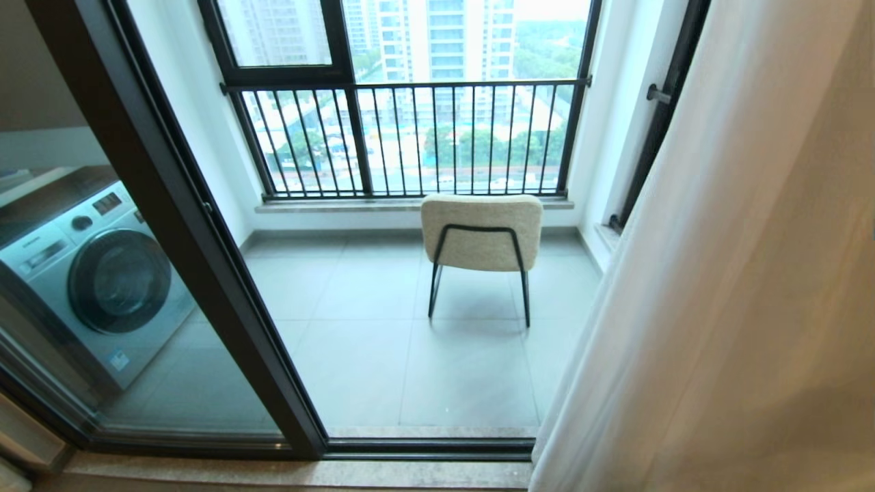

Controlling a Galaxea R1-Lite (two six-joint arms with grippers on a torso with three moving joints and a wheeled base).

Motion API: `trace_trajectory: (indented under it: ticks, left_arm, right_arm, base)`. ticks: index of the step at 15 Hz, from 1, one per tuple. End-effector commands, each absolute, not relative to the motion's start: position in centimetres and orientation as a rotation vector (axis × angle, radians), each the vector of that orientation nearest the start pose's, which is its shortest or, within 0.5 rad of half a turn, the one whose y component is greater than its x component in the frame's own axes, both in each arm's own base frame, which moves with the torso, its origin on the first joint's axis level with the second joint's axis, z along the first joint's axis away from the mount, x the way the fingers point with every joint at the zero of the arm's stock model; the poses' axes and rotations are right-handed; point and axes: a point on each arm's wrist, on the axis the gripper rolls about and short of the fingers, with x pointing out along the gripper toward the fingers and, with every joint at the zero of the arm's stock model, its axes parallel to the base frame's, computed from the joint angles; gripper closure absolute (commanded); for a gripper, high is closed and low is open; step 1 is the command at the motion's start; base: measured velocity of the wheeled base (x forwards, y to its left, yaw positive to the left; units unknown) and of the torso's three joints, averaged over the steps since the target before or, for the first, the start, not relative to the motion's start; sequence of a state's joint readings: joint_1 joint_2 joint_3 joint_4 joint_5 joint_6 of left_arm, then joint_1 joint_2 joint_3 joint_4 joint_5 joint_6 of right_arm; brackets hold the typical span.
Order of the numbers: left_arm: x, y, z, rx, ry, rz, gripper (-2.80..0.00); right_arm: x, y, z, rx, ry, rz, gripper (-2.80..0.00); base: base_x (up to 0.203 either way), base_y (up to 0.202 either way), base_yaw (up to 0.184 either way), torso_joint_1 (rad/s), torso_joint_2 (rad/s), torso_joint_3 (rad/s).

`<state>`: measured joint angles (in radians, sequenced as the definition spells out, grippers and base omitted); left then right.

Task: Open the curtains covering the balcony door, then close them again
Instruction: Pull the inner curtains open on both sides

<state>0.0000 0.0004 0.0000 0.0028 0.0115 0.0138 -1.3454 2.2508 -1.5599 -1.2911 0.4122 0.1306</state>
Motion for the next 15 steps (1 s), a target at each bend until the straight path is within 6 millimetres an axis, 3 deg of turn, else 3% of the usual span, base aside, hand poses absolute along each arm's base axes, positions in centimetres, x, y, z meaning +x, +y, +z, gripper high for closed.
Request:
trace_trajectory:
  ticks: [1,10,15]
  left_arm:
    - [-2.3,0.0,7.5,0.014,0.003,0.012,0.0]
    - [-2.3,0.0,7.5,0.014,0.004,0.012,0.0]
    - [-2.3,0.0,7.5,0.014,0.003,0.012,0.0]
  right_arm:
    - [10.8,-44.4,23.2,-0.362,-0.452,-0.877,0.0]
    - [10.0,-45.6,22.1,-0.387,-0.449,-0.869,0.0]
    - [10.1,-44.7,23.4,-0.411,-0.448,-0.816,0.0]
  base:
    - [0.0,0.0,0.0,0.0,0.0,0.0]
    - [0.0,0.0,0.0,0.0,0.0,0.0]
    - [0.0,0.0,0.0,0.0,0.0,0.0]
